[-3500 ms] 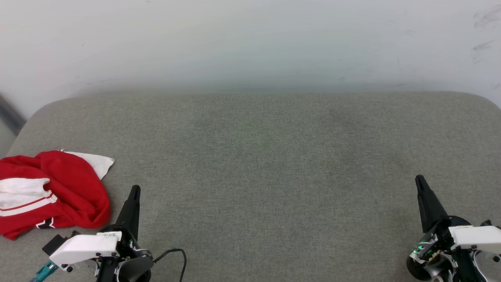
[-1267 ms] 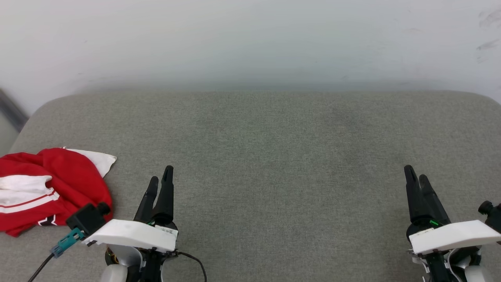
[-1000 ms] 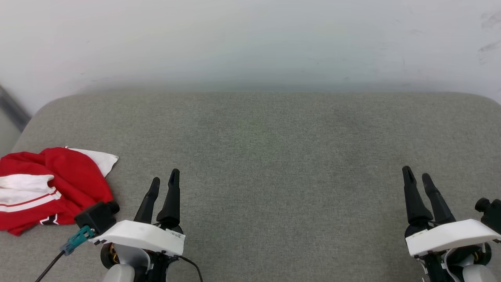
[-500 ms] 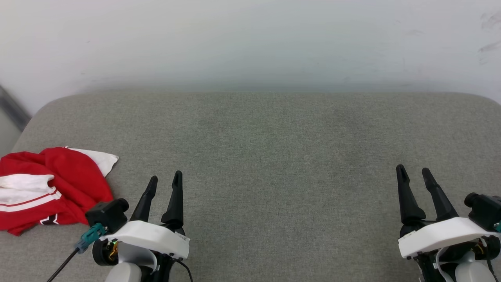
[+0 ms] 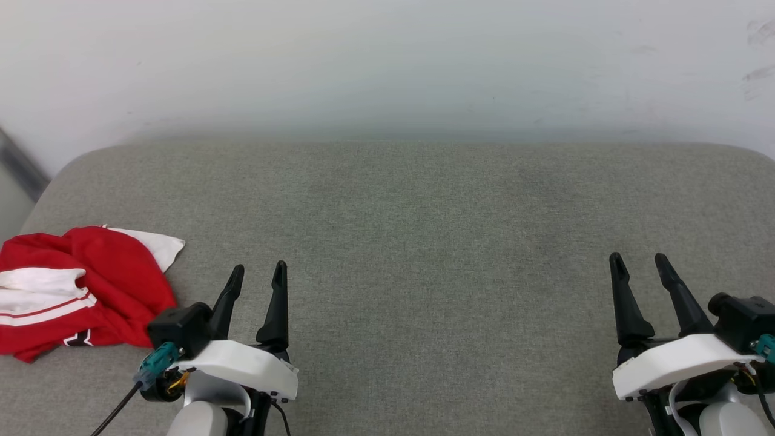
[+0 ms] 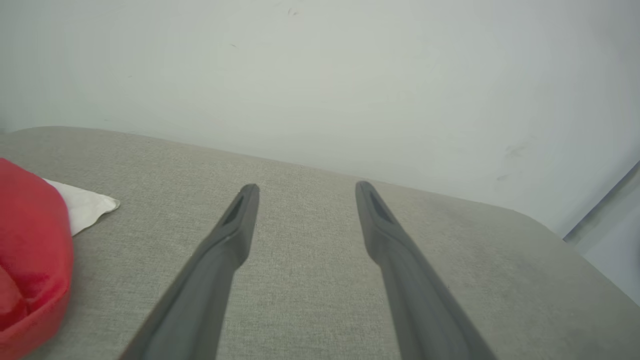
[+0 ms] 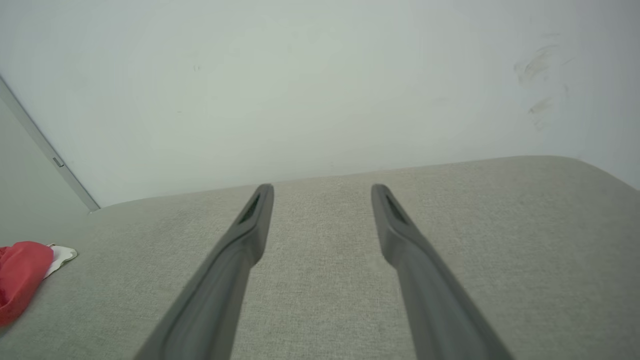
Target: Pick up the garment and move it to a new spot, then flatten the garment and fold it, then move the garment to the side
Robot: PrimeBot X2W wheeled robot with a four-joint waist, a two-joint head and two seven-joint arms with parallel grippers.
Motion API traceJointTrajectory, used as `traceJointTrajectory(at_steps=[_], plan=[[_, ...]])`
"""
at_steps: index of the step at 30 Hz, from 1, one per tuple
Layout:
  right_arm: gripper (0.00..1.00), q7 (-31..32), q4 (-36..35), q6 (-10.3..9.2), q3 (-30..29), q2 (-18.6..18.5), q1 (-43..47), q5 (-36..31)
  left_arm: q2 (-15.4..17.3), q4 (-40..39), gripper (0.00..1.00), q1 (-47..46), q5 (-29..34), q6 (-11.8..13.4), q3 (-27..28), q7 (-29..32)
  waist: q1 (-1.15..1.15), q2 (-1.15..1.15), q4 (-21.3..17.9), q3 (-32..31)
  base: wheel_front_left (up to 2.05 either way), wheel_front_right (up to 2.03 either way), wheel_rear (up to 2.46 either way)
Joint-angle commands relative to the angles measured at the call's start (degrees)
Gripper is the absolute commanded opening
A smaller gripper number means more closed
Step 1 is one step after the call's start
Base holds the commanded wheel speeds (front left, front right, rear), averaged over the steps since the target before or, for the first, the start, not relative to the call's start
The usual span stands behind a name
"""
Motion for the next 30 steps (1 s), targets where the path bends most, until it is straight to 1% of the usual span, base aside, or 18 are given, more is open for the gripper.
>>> traceJointTrajectory(at_steps=[1, 13, 30], plan=[[1.00, -0.1, -1.0, 0.00, -0.1, 0.2, -0.1, -1.8, 0.0, -0.2, 1.00, -1.2, 1.9, 0.3, -0.2, -0.7, 0.00, 0.00, 0.0, 0.0, 0.00, 0.00, 0.00], [1.00, 0.1, -2.0, 0.00, -0.2, 0.4, 0.5, -7.2, -0.1, 0.7, 1.00, -1.5, 7.1, 0.3, -0.5, -2.1, 0.00, 0.00, 0.2, 0.0, 0.00, 0.00, 0.00], [1.00, -0.8, -2.4, 0.00, -0.8, 0.5, 0.8, -11.7, -0.6, 2.9, 1.00, -2.1, 13.0, 0.6, -0.3, -4.0, 0.00, 0.00, 0.5, -0.1, 0.00, 0.00, 0.00]])
